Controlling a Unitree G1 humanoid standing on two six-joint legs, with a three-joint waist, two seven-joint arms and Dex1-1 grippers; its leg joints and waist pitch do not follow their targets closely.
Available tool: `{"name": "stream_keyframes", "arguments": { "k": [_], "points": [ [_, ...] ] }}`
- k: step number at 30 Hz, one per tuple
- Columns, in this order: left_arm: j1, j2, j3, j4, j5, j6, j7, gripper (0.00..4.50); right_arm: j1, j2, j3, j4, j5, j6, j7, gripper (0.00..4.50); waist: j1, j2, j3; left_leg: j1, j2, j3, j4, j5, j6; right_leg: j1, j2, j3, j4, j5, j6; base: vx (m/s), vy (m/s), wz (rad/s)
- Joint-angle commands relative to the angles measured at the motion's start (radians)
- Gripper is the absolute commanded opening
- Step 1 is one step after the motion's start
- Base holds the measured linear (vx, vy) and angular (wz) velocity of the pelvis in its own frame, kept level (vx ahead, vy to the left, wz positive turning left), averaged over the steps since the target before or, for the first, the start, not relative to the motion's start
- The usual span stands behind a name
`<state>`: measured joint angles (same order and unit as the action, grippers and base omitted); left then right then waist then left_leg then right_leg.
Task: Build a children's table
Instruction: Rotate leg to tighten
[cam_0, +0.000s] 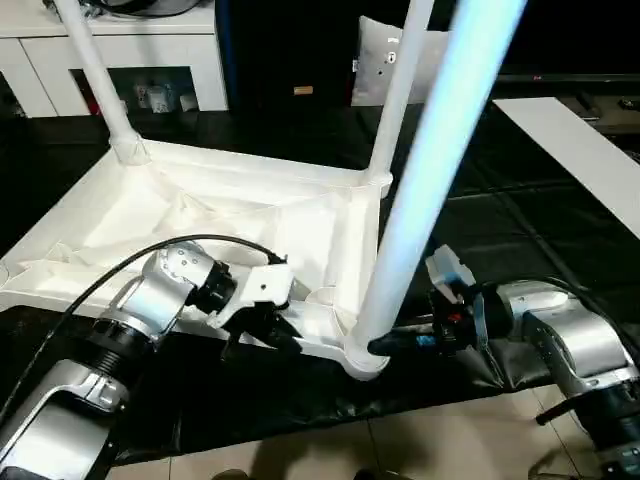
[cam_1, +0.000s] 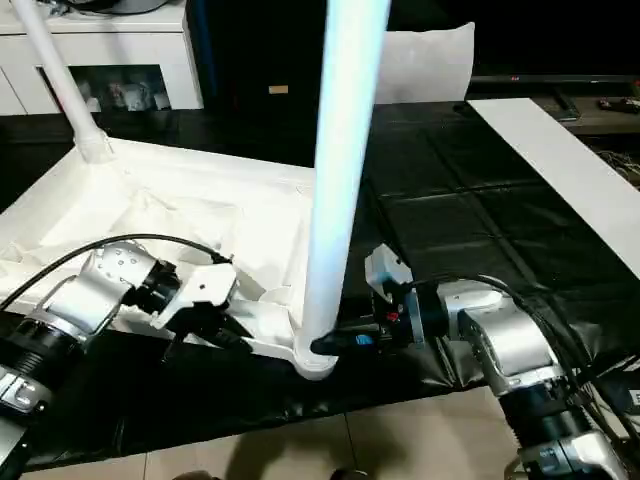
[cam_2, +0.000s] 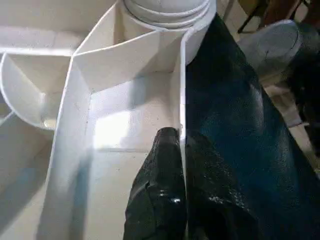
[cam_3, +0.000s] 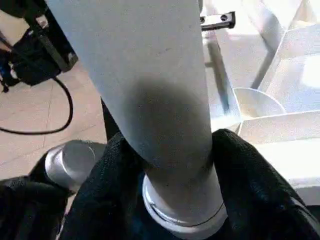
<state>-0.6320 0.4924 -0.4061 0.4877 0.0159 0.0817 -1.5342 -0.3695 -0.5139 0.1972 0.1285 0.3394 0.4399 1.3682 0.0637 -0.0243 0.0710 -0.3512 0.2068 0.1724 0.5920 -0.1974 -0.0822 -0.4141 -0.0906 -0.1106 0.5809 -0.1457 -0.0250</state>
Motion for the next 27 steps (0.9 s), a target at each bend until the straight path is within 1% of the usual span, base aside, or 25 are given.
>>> {"name": "stream_keyframes", "arguments": {
  "k": [1, 2, 3, 4, 5, 6, 7, 8, 9, 10, 11, 12, 14, 15, 16, 17, 18, 19, 20, 21, 22, 23, 25, 26, 27],
  "points": [
    [-0.021, -0.032, -0.003, -0.022, -0.010, 0.037, 0.021, 0.00, 0.013, 0.025, -0.012, -0.046, 0.053, 0.043, -0.021, 1.94, -0.003, -0.004, -0.067, 0.003, 0.026, 0.003, -0.069, -0.164, 0.056, 0.061, -0.054, 0.056, -0.066, -0.342, -0.183, 0.000, 0.000, 0.00],
    [-0.021, -0.052, 0.009, -0.027, -0.012, 0.078, 0.062, 0.00, 0.033, 0.044, -0.020, -0.074, 0.060, 0.062, -0.062, 1.94, -0.005, -0.005, -0.066, 0.002, 0.026, 0.003, -0.069, -0.170, 0.053, 0.062, -0.055, 0.056, -0.066, -0.358, -0.176, 0.000, 0.000, 0.00],
    [-0.022, -0.072, 0.018, -0.029, -0.008, 0.118, 0.106, 0.00, 0.050, 0.064, -0.023, -0.097, 0.056, 0.072, -0.107, 1.94, -0.005, -0.007, -0.065, 0.003, 0.023, 0.001, -0.069, -0.175, 0.045, 0.061, -0.056, 0.055, -0.073, -0.407, -0.155, 0.000, 0.000, 0.00],
    [-0.023, -0.089, 0.023, -0.030, -0.002, 0.146, 0.143, 0.00, 0.063, 0.081, -0.025, -0.111, 0.047, 0.080, -0.149, 1.94, -0.005, -0.007, -0.065, 0.003, 0.023, 0.001, -0.069, -0.175, 0.045, 0.061, -0.056, 0.055, -0.073, -0.407, -0.155, 0.000, 0.000, 0.00],
    [-0.023, -0.115, 0.032, -0.032, 0.003, 0.185, 0.193, 0.00, 0.079, 0.105, -0.024, -0.125, 0.029, 0.082, -0.202, 1.94, -0.011, -0.004, -0.059, 0.004, 0.024, 0.000, -0.072, -0.184, 0.031, 0.057, -0.054, 0.053, -0.080, -0.445, -0.136, 0.000, 0.000, 0.00],
    [-0.025, -0.138, 0.041, -0.033, 0.003, 0.220, 0.231, 0.00, 0.088, 0.128, -0.024, -0.128, 0.009, 0.082, -0.253, 1.94, -0.013, -0.005, -0.058, 0.003, 0.021, -0.001, -0.072, -0.197, 0.028, 0.058, -0.054, 0.049, -0.084, -0.480, -0.124, 0.000, 0.000, 0.00],
    [-0.030, -0.178, 0.054, -0.031, 0.009, 0.259, 0.296, 0.00, 0.094, 0.176, -0.035, -0.123, -0.020, 0.101, -0.351, 1.94, -0.017, -0.006, -0.059, 0.005, 0.017, -0.003, -0.070, -0.207, 0.019, 0.057, -0.056, 0.046, -0.090, -0.532, -0.101, 0.000, 0.000, 0.00],
    [-0.032, -0.194, 0.057, -0.032, 0.009, 0.282, 0.322, 0.00, 0.096, 0.195, -0.038, -0.122, -0.029, 0.106, -0.387, 1.94, -0.023, -0.007, -0.058, 0.004, 0.017, -0.003, -0.071, -0.208, 0.015, 0.056, -0.055, 0.046, -0.093, -0.545, -0.094, 0.000, 0.000, 0.00],
    [-0.034, -0.210, 0.060, -0.034, 0.007, 0.312, 0.343, 0.00, 0.098, 0.214, -0.041, -0.122, -0.036, 0.102, -0.420, 1.94, -0.038, -0.008, -0.059, -0.004, 0.012, -0.008, -0.070, -0.214, 0.011, 0.062, -0.054, 0.039, -0.097, -0.569, -0.072, 0.000, 0.000, 0.00],
    [-0.037, -0.225, 0.063, -0.032, 0.008, 0.334, 0.364, 0.00, 0.099, 0.234, -0.044, -0.120, -0.047, 0.107, -0.460, 1.94, -0.041, -0.006, -0.059, -0.004, 0.012, -0.008, -0.069, -0.218, 0.015, 0.060, -0.055, 0.038, -0.100, -0.574, -0.068, 0.000, 0.000, 0.00],
    [-0.037, -0.225, 0.063, -0.032, 0.008, 0.334, 0.364, 0.00, 0.099, 0.234, -0.044, -0.120, -0.047, 0.107, -0.460, 1.94, -0.045, -0.007, -0.058, -0.003, 0.010, -0.007, -0.068, -0.222, 0.019, 0.057, -0.053, 0.038, -0.104, -0.580, -0.064, 0.000, 0.000, 0.00],
    [-0.056, -0.268, 0.078, -0.003, 0.016, 0.364, 0.437, 0.00, 0.093, 0.292, -0.056, -0.102, -0.083, 0.116, -0.571, 1.93, -0.052, -0.005, -0.058, 0.001, 0.006, -0.006, -0.065, -0.233, 0.029, 0.053, -0.053, 0.037, -0.109, -0.591, -0.062, 0.000, 0.000, 0.00],
    [-0.085, -0.314, 0.101, 0.046, 0.023, 0.367, 0.524, 0.00, 0.075, 0.367, -0.083, -0.063, -0.126, 0.125, -0.719, 1.92, -0.061, -0.005, -0.055, 0.003, 0.001, -0.004, -0.061, -0.245, 0.033, 0.044, -0.048, 0.032, -0.118, -0.616, -0.058, 0.000, 0.000, 0.00],
    [-0.099, -0.337, 0.113, 0.065, 0.029, 0.371, 0.563, 0.00, 0.062, 0.413, -0.106, -0.037, -0.143, 0.130, -0.810, 1.91, -0.065, -0.005, -0.056, 0.005, -0.002, -0.006, -0.058, -0.258, 0.027, 0.044, -0.048, 0.024, -0.123, -0.648, -0.044, 0.000, 0.000, 0.00],
    [-0.123, -0.369, 0.129, 0.097, 0.036, 0.357, 0.619, 0.00, 0.036, 0.485, -0.150, 0.009, -0.162, 0.137, -0.957, 1.91, -0.067, -0.002, -0.055, 0.006, -0.002, -0.009, -0.058, -0.264, 0.023, 0.042, -0.049, 0.020, -0.128, -0.665, -0.033, 0.000, 0.000, 0.00],
    [-0.125, -0.372, 0.131, 0.100, 0.037, 0.355, 0.624, 0.00, 0.034, 0.491, -0.154, 0.013, -0.163, 0.137, -0.969, 1.91, -0.070, -0.001, -0.055, 0.006, -0.003, -0.009, -0.058, -0.270, 0.022, 0.042, -0.049, 0.018, -0.131, -0.669, -0.028, 0.000, 0.000, 0.00],
    [-0.134, -0.385, 0.136, 0.114, 0.043, 0.341, 0.645, 0.00, 0.024, 0.525, -0.174, 0.030, -0.164, 0.128, -1.015, 1.91, -0.073, 0.009, -0.060, 0.011, 0.001, -0.015, -0.060, -0.279, 0.017, 0.044, -0.053, 0.015, -0.130, -0.643, -0.033, 0.000, 0.000, 0.00],
    [-0.142, -0.393, 0.136, 0.125, 0.048, 0.325, 0.656, 0.00, 0.014, 0.547, -0.178, 0.041, -0.165, 0.110, -1.033, 1.91, -0.078, 0.007, -0.061, 0.005, 0.007, -0.018, -0.066, -0.284, 0.023, 0.050, -0.051, 0.015, -0.125, -0.593, -0.044, 0.000, 0.000, 0.00],
    [-0.152, -0.400, 0.133, 0.133, 0.057, 0.298, 0.663, 0.00, 0.001, 0.578, -0.181, 0.054, -0.177, 0.057, -1.067, 1.91, -0.080, 0.007, -0.061, 0.001, 0.007, -0.017, -0.068, -0.286, 0.028, 0.052, -0.050, 0.016, -0.124, -0.573, -0.047, 0.000, 0.000, 0.00],
    [-0.154, -0.400, 0.131, 0.134, 0.059, 0.285, 0.663, 0.00, -0.004, 0.589, -0.184, 0.059, -0.180, 0.035, -1.084, 2.25, -0.083, 0.016, -0.062, 0.004, 0.011, -0.018, -0.072, -0.298, 0.030, 0.050, -0.052, 0.019, -0.122, -0.542, -0.059, 0.000, 0.000, 0.00],
    [-0.155, -0.399, 0.128, 0.132, 0.061, 0.280, 0.660, 0.00, -0.006, 0.600, -0.190, 0.059, -0.180, 0.030, -1.096, 2.45, -0.088, 0.012, -0.063, 0.001, 0.012, -0.020, -0.074, -0.304, 0.030, 0.054, -0.051, 0.021, -0.116, -0.516, -0.071, 0.000, 0.000, 0.00],
    [-0.155, -0.399, 0.128, 0.132, 0.062, 0.279, 0.659, 0.00, -0.007, 0.602, -0.191, 0.060, -0.180, 0.030, -1.098, 2.59, -0.088, 0.012, -0.063, 0.000, 0.012, -0.020, -0.076, -0.302, 0.033, 0.056, -0.052, 0.023, -0.114, -0.503, -0.078, 0.000, 0.000, 0.00],
    [-0.157, -0.388, 0.119, 0.137, 0.066, 0.246, 0.643, 0.00, -0.004, 0.614, -0.198, 0.053, -0.193, 0.014, -1.118, 2.62, -0.085, 0.014, -0.066, 0.000, 0.015, -0.016, -0.077, -0.277, 0.039, 0.057, -0.054, 0.033, -0.104, -0.442, -0.111, 0.000, 0.000, 0.00],
    [-0.157, -0.383, 0.118, 0.141, 0.066, 0.242, 0.636, 0.00, 0.000, 0.616, -0.202, 0.048, -0.200, 0.002, -1.127, 2.73, -0.084, 0.015, -0.067, -0.001, 0.015, -0.016, -0.077, -0.268, 0.041, 0.059, -0.054, 0.036, -0.101, -0.423, -0.119, 0.000, 0.000, 0.00],
    [-0.159, -0.381, 0.119, 0.149, 0.066, 0.238, 0.635, 0.00, 0.002, 0.620, -0.205, 0.047, -0.207, -0.008, -1.139, 2.88, -0.083, 0.014, -0.068, -0.002, 0.015, -0.013, -0.076, -0.249, 0.041, 0.060, -0.054, 0.039, -0.095, -0.389, -0.135, 0.000, 0.000, 0.00]
  ]
}}
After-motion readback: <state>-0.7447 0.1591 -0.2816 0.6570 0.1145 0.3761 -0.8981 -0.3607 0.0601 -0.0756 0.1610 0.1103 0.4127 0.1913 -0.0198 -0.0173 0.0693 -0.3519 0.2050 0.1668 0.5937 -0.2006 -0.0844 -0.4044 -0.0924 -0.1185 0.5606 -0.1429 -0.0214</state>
